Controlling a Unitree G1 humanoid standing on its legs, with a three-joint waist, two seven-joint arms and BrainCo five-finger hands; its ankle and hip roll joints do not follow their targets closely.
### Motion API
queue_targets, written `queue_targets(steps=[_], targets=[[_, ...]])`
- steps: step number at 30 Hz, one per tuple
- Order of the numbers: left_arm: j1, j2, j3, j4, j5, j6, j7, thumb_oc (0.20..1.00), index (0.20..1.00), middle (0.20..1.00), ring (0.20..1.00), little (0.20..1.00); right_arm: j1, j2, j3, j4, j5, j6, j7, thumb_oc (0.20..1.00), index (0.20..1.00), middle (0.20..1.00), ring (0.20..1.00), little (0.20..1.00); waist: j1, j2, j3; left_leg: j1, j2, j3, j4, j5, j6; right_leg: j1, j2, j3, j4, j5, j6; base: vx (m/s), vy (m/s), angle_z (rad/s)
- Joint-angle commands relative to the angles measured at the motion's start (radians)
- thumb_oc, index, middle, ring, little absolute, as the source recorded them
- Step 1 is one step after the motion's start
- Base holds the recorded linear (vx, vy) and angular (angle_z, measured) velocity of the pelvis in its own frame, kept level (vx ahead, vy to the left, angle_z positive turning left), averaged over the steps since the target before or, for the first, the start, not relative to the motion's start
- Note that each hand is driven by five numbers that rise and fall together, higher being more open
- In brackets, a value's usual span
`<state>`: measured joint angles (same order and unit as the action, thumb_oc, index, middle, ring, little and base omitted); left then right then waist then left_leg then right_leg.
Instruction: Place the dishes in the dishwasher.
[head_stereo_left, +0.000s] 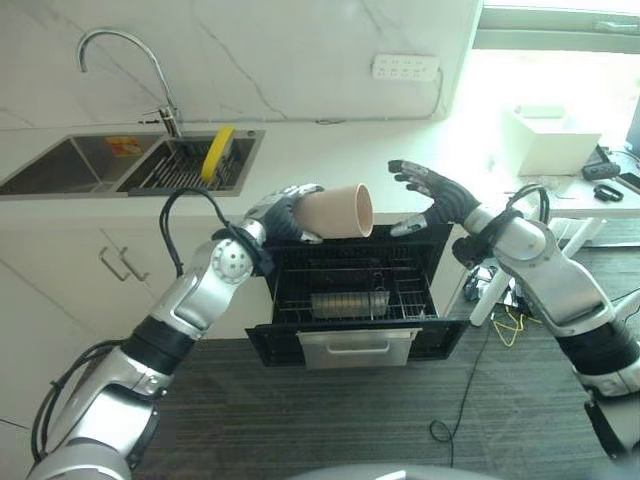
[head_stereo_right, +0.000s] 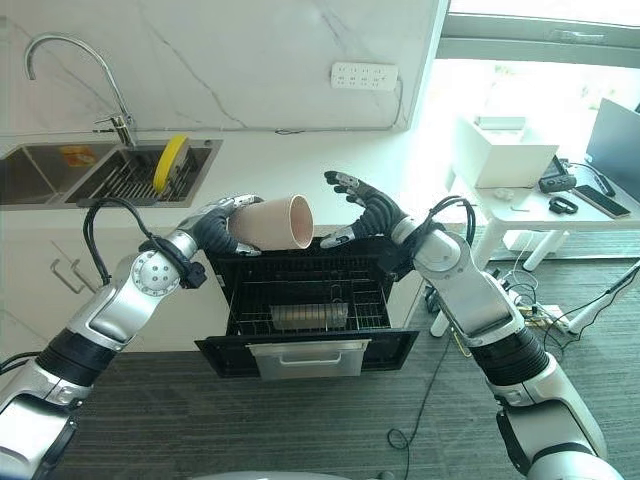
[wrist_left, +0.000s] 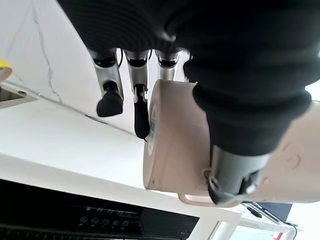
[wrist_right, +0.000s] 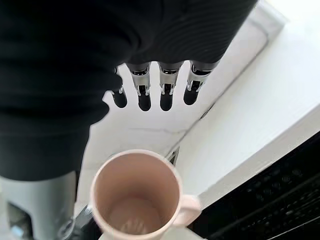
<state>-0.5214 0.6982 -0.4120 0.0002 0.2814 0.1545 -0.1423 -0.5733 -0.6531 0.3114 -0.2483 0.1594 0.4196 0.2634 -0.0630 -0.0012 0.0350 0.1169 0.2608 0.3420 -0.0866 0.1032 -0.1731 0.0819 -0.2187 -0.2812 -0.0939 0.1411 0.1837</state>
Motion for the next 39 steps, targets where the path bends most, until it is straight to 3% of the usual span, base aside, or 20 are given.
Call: queue_targets(steps=[1, 18, 31, 39], targets=[[-0.132, 0.029, 0.034, -0.014, -0.022, -0.043, 0.048, 0.200, 0.200, 0.200, 0.200, 0.200, -0.129, -0.021, -0.005, -0.048, 0.008, -0.096, 0.009, 1.000, 1.000, 1.000, 1.000, 1.000, 0.020, -0.010, -0.005, 0.017, 0.066, -0.027, -0.001, -0.016, -0.036, 0.060, -0.081, -0.017, 0.007, -0.060, 0.068, 0.00, 0.000, 0.00], [-0.174, 0.003, 0.010, -0.034, -0.037, -0.069, 0.076, 0.200, 0.200, 0.200, 0.200, 0.200, -0.202, 0.015, 0.021, -0.066, -0.068, -0.092, -0.022, 1.000, 1.000, 1.000, 1.000, 1.000, 0.024, -0.007, -0.004, 0.013, 0.067, -0.028, -0.001, -0.017, -0.037, 0.055, -0.085, -0.016, 0.007, -0.059, 0.069, -0.01, 0.001, 0.00], [-0.236, 0.064, 0.070, -0.156, -0.141, 0.029, -0.011, 0.200, 0.200, 0.200, 0.200, 0.200, -0.225, 0.002, 0.037, -0.078, -0.103, -0.056, -0.018, 1.000, 1.000, 1.000, 1.000, 1.000, 0.035, -0.004, -0.005, 0.010, 0.064, -0.035, -0.001, -0.016, -0.039, 0.059, -0.087, -0.027, 0.007, -0.060, 0.071, 0.00, 0.000, 0.01], [-0.227, 0.114, 0.113, -0.198, -0.192, 0.018, -0.027, 0.200, 0.200, 0.200, 0.200, 0.200, -0.212, -0.006, 0.044, -0.092, -0.100, -0.052, -0.038, 1.000, 1.000, 1.000, 1.000, 1.000, 0.042, -0.005, -0.001, 0.009, 0.063, -0.034, -0.001, -0.013, -0.040, 0.062, -0.088, -0.027, 0.007, -0.061, 0.070, 0.00, 0.000, 0.01]])
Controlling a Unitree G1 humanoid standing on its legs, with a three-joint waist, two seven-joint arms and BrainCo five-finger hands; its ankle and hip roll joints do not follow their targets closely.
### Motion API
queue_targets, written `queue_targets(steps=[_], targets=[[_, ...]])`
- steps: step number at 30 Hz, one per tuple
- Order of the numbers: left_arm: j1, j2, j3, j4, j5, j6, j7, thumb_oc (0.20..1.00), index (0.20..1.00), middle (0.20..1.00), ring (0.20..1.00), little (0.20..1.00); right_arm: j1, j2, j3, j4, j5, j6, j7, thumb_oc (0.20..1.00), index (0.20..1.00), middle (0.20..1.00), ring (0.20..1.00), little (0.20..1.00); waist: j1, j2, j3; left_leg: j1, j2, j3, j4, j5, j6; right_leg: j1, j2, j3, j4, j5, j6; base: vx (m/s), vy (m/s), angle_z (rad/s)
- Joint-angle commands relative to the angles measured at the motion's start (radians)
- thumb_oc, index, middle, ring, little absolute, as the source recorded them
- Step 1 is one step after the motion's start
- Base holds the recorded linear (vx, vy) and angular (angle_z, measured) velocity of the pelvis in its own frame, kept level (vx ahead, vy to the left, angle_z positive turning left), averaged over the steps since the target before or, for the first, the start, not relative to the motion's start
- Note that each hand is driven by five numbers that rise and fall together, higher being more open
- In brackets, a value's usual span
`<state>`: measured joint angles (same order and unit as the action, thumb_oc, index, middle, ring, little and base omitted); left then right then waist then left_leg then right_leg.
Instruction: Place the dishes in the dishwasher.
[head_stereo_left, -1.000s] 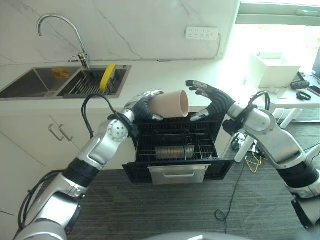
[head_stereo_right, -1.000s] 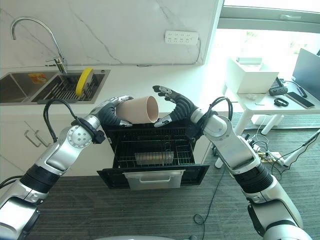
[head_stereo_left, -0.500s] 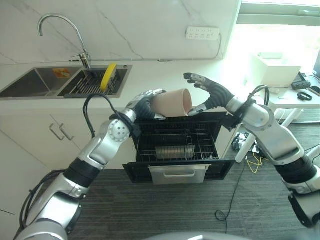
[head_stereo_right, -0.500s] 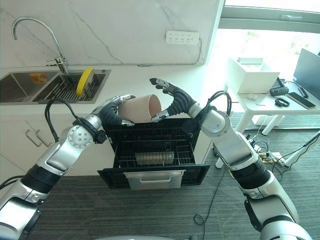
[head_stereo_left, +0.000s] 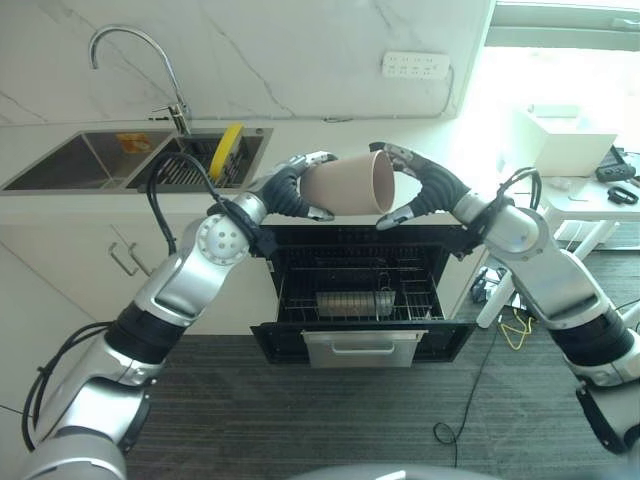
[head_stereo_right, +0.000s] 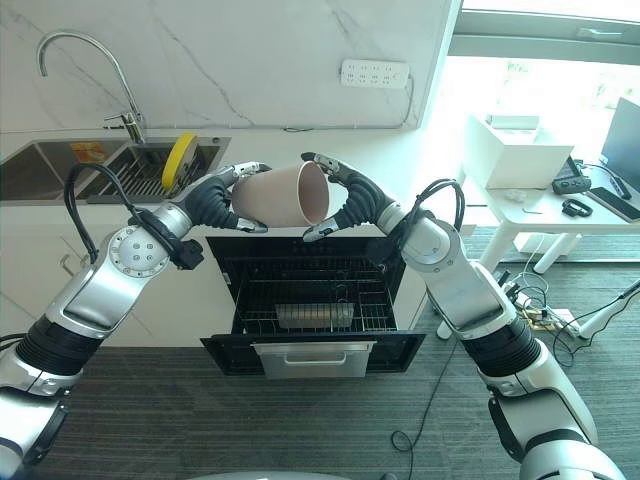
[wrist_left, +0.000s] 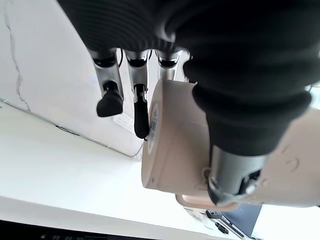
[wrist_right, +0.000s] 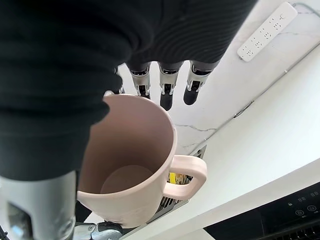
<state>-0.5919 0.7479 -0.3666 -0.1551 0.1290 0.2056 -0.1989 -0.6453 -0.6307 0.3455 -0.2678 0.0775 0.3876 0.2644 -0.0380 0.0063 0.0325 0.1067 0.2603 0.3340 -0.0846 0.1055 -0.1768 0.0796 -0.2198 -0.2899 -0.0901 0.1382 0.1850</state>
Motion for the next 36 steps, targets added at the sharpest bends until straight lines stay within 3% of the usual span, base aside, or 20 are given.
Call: queue_targets(steps=[1, 23, 24, 25, 36], targets=[[-0.153, 0.065, 0.071, -0.043, -0.039, -0.037, 0.030, 0.200, 0.200, 0.200, 0.200, 0.200, -0.139, -0.029, 0.009, -0.073, -0.018, -0.022, -0.040, 1.000, 1.000, 1.000, 1.000, 1.000, 0.018, -0.012, 0.002, 0.019, 0.063, -0.026, -0.003, -0.016, -0.036, 0.065, -0.087, -0.018, 0.003, -0.058, 0.069, 0.00, 0.000, 0.00], [-0.113, 0.043, 0.090, -0.087, -0.030, -0.051, 0.004, 0.200, 0.200, 0.200, 0.200, 0.200, -0.172, 0.000, 0.022, -0.095, -0.024, -0.004, -0.080, 1.000, 1.000, 1.000, 1.000, 1.000, 0.031, -0.011, 0.007, 0.018, 0.061, -0.031, -0.003, -0.017, -0.036, 0.069, -0.092, -0.026, 0.003, -0.058, 0.069, 0.00, 0.000, 0.00], [-0.116, 0.042, 0.090, -0.091, -0.031, -0.047, 0.001, 0.200, 0.200, 0.200, 0.200, 0.200, -0.174, 0.004, 0.023, -0.097, -0.041, 0.003, -0.067, 0.912, 0.912, 0.912, 0.912, 0.912, 0.032, -0.010, 0.007, 0.017, 0.060, -0.032, -0.003, -0.017, -0.036, 0.068, -0.092, -0.026, 0.003, -0.057, 0.069, 0.00, 0.000, 0.00], [-0.116, 0.042, 0.090, -0.093, -0.036, -0.048, 0.001, 0.200, 0.200, 0.200, 0.200, 0.200, -0.175, 0.001, 0.027, -0.102, -0.068, 0.004, -0.050, 0.200, 0.200, 0.200, 0.200, 0.200, 0.032, -0.010, 0.007, 0.018, 0.060, -0.032, -0.003, -0.018, -0.035, 0.068, -0.093, -0.025, 0.003, -0.057, 0.070, 0.00, 0.000, 0.00], [-0.110, 0.043, 0.094, -0.100, -0.055, -0.059, 0.010, 0.200, 0.200, 0.200, 0.200, 0.200, -0.195, -0.008, 0.048, -0.116, -0.104, 0.002, -0.046, 0.200, 0.200, 0.200, 0.200, 0.200, 0.034, -0.014, 0.003, 0.017, 0.056, -0.031, -0.003, -0.019, -0.034, 0.063, -0.092, -0.025, 0.003, -0.055, 0.069, 0.00, 0.000, 0.00]])
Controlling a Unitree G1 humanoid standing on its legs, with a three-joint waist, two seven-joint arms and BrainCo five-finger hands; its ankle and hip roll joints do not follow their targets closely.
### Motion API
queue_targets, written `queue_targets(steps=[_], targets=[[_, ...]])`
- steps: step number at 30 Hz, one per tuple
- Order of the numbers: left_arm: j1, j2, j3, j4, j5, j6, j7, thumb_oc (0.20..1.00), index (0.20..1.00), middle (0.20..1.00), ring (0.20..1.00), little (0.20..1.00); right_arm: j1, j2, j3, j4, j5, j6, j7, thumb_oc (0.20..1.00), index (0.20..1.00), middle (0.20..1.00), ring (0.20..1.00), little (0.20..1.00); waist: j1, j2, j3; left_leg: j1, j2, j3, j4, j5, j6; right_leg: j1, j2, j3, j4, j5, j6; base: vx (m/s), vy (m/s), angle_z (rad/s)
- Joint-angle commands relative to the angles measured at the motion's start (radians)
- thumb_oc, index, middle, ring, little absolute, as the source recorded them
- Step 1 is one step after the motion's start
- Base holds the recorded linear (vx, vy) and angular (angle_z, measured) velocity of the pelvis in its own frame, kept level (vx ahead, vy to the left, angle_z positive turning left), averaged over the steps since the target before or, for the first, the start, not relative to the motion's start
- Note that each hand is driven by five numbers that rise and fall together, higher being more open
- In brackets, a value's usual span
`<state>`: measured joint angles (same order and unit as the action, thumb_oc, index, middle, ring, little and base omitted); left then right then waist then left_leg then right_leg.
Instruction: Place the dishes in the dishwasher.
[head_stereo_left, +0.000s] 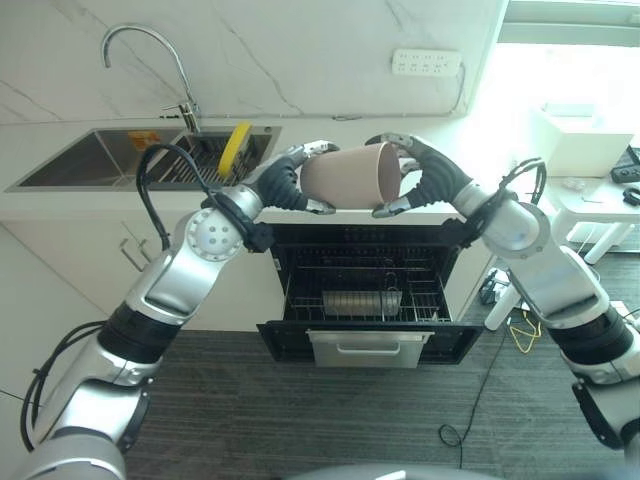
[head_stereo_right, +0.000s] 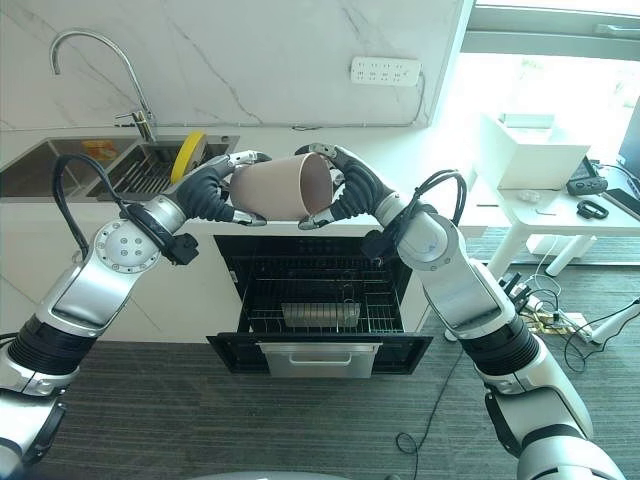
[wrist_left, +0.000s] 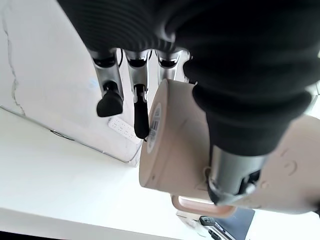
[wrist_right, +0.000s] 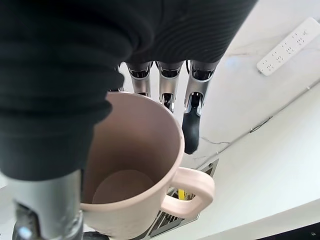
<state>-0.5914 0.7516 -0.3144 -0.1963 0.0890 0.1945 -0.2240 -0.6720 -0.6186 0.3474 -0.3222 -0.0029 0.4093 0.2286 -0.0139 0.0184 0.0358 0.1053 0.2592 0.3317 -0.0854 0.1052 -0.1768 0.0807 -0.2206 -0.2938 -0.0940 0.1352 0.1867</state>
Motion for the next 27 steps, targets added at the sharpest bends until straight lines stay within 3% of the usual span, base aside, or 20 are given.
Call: queue_targets(steps=[1, 16, 17, 18, 19, 27], targets=[[-0.111, 0.039, 0.041, -0.058, -0.015, -0.048, 0.036, 0.200, 0.200, 0.200, 0.200, 0.200, -0.168, -0.020, 0.047, -0.062, -0.022, -0.020, -0.012, 0.200, 0.200, 0.200, 0.200, 0.200, 0.010, -0.025, -0.001, 0.019, 0.056, -0.029, -0.002, -0.019, -0.034, 0.062, -0.091, -0.021, 0.007, -0.052, 0.067, 0.00, 0.000, 0.00], [-0.067, 0.002, 0.059, -0.058, -0.043, -0.032, 0.071, 0.200, 0.200, 0.200, 0.200, 0.200, -0.123, -0.009, 0.025, -0.084, -0.013, -0.039, -0.034, 0.200, 0.200, 0.200, 0.200, 0.200, 0.006, -0.022, 0.000, 0.023, 0.061, -0.021, -0.002, -0.015, -0.035, 0.062, -0.089, -0.028, 0.007, -0.051, 0.066, 0.00, 0.000, 0.00], [-0.054, -0.006, 0.063, -0.059, -0.040, -0.032, 0.075, 0.485, 0.485, 0.485, 0.485, 0.485, -0.115, -0.008, 0.019, -0.089, -0.011, -0.041, -0.039, 0.200, 0.200, 0.200, 0.200, 0.200, 0.006, -0.022, 0.001, 0.023, 0.061, -0.020, -0.002, -0.016, -0.035, 0.062, -0.088, -0.028, 0.007, -0.052, 0.065, 0.03, -0.032, 0.00], [-0.034, -0.012, 0.073, -0.062, -0.034, -0.035, 0.071, 0.667, 0.667, 0.667, 0.667, 0.667, -0.102, -0.009, 0.008, -0.094, -0.008, -0.043, -0.040, 0.200, 0.200, 0.200, 0.200, 0.200, 0.006, -0.021, 0.001, 0.024, 0.062, -0.020, -0.002, -0.016, -0.035, 0.063, -0.087, -0.029, 0.007, -0.053, 0.063, 0.04, -0.040, 0.00], [-0.020, -0.018, 0.077, -0.062, -0.027, -0.032, 0.069, 1.000, 1.000, 1.000, 1.000, 1.000, -0.088, -0.008, -0.001, -0.096, -0.004, -0.050, -0.042, 0.200, 0.200, 0.200, 0.200, 0.200, 0.005, -0.021, 0.001, 0.024, 0.062, -0.020, -0.002, -0.016, -0.034, 0.062, -0.085, -0.028, 0.007, -0.053, 0.062, 0.03, -0.041, 0.00], [0.043, -0.027, 0.084, -0.072, -0.008, -0.006, 0.085, 1.000, 1.000, 1.000, 1.000, 1.000, -0.018, -0.015, -0.023, -0.109, 0.001, -0.067, -0.067, 0.200, 0.200, 0.200, 0.200, 0.200, 0.003, -0.018, 0.005, 0.025, 0.068, -0.017, -0.002, -0.015, -0.034, 0.059, -0.073, -0.028, 0.007, -0.058, 0.055, 0.03, -0.058, 0.00]])
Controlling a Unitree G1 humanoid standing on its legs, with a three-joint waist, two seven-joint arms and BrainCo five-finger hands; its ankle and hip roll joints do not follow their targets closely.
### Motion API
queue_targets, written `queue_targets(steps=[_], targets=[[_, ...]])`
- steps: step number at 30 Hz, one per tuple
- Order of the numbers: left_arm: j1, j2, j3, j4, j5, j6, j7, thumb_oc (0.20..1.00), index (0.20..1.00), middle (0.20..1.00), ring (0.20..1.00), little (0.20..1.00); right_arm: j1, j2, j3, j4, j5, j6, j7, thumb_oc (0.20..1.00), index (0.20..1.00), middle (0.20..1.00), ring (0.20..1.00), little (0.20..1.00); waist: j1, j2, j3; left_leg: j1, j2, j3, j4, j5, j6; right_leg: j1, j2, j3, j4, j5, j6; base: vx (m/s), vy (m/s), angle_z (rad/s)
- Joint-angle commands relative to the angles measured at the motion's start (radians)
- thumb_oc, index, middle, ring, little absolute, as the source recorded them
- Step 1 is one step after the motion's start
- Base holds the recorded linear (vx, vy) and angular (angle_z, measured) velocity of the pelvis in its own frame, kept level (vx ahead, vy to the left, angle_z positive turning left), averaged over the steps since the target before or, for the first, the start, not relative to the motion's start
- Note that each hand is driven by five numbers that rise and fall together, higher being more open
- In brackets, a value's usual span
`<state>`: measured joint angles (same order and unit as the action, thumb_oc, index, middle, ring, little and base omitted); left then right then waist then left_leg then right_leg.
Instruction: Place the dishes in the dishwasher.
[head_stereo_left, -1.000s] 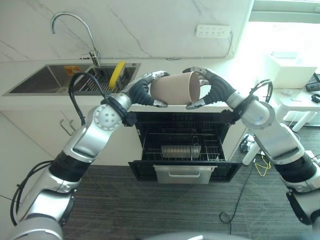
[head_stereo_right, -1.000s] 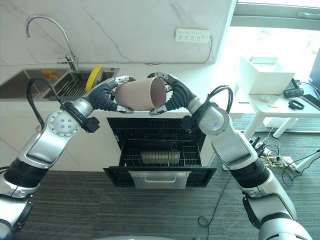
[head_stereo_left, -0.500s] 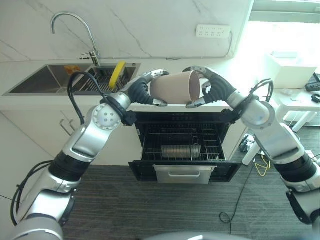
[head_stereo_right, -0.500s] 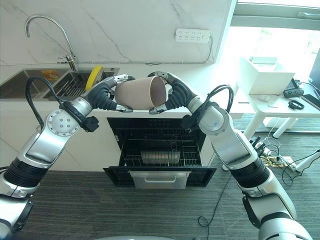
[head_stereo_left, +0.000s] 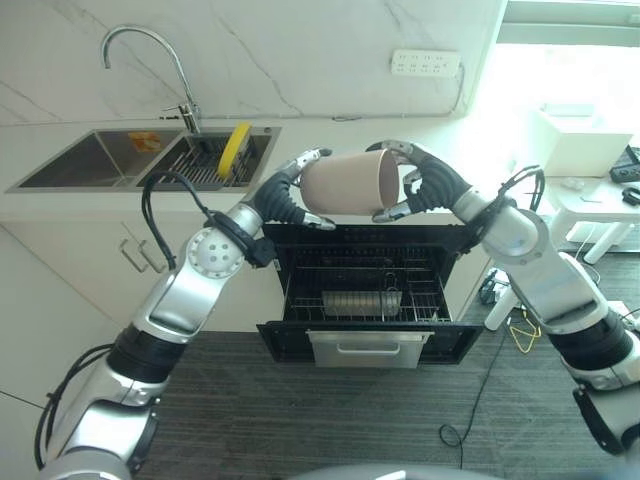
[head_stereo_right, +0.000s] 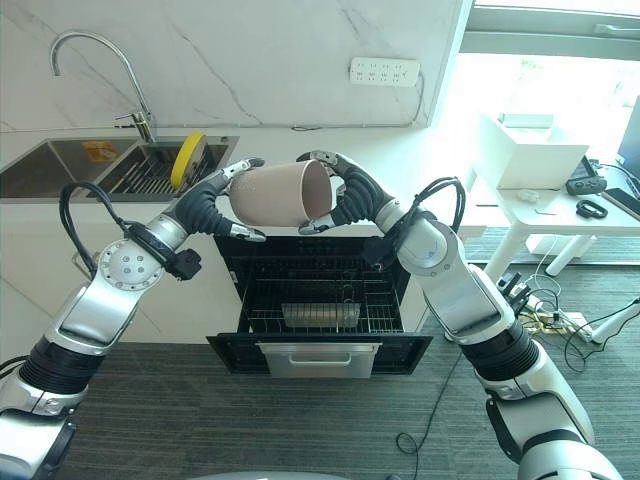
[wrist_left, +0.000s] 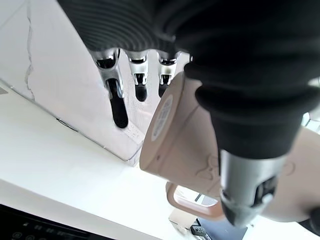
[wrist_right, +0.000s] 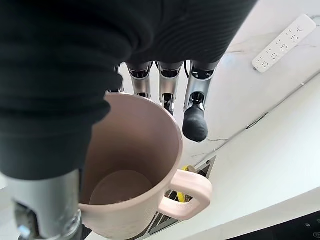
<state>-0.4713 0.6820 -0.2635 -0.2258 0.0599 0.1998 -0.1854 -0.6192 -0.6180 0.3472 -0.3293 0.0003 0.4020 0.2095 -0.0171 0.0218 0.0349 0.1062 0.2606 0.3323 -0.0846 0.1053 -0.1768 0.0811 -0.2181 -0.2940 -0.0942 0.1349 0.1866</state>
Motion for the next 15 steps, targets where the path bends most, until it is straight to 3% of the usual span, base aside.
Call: queue_targets(steps=[1, 6, 11, 15], targets=[[-0.064, 0.042, 0.034, -0.041, 0.027, -0.009, 0.049, 1.000, 1.000, 1.000, 1.000, 1.000, -0.060, -0.021, -0.027, -0.104, 0.001, -0.062, -0.050, 0.200, 0.200, 0.200, 0.200, 0.200, 0.004, -0.020, 0.007, 0.024, 0.069, -0.016, -0.003, -0.014, -0.034, 0.058, -0.073, -0.027, 0.007, -0.058, 0.053, 0.03, -0.063, 0.00], [0.022, 0.031, 0.051, -0.049, 0.048, 0.006, 0.078, 1.000, 1.000, 1.000, 1.000, 1.000, 0.002, -0.047, -0.074, -0.123, 0.016, -0.082, -0.065, 0.200, 0.200, 0.200, 0.200, 0.200, 0.000, -0.013, 0.013, 0.027, 0.079, -0.014, -0.003, -0.009, -0.037, 0.057, -0.059, -0.024, 0.007, -0.062, 0.043, 0.05, -0.101, 0.00], [0.120, 0.026, 0.092, -0.030, 0.030, -0.044, 0.129, 1.000, 1.000, 1.000, 1.000, 1.000, 0.067, -0.075, -0.121, -0.123, 0.026, -0.122, -0.079, 0.200, 0.200, 0.200, 0.200, 0.200, 0.005, -0.009, 0.023, 0.030, 0.086, -0.014, -0.003, -0.005, -0.038, 0.060, -0.045, -0.026, 0.007, -0.067, 0.032, 0.05, -0.083, 0.01], [0.210, 0.037, 0.156, -0.028, -0.001, -0.038, 0.183, 1.000, 1.000, 1.000, 1.000, 1.000, 0.118, -0.098, -0.163, -0.129, 0.032, -0.141, -0.077, 0.200, 0.200, 0.200, 0.200, 0.200, 0.011, -0.005, 0.027, 0.039, 0.085, -0.021, -0.003, 0.001, -0.040, 0.059, -0.022, -0.019, 0.007, -0.077, 0.013, 0.09, -0.063, 0.07]])
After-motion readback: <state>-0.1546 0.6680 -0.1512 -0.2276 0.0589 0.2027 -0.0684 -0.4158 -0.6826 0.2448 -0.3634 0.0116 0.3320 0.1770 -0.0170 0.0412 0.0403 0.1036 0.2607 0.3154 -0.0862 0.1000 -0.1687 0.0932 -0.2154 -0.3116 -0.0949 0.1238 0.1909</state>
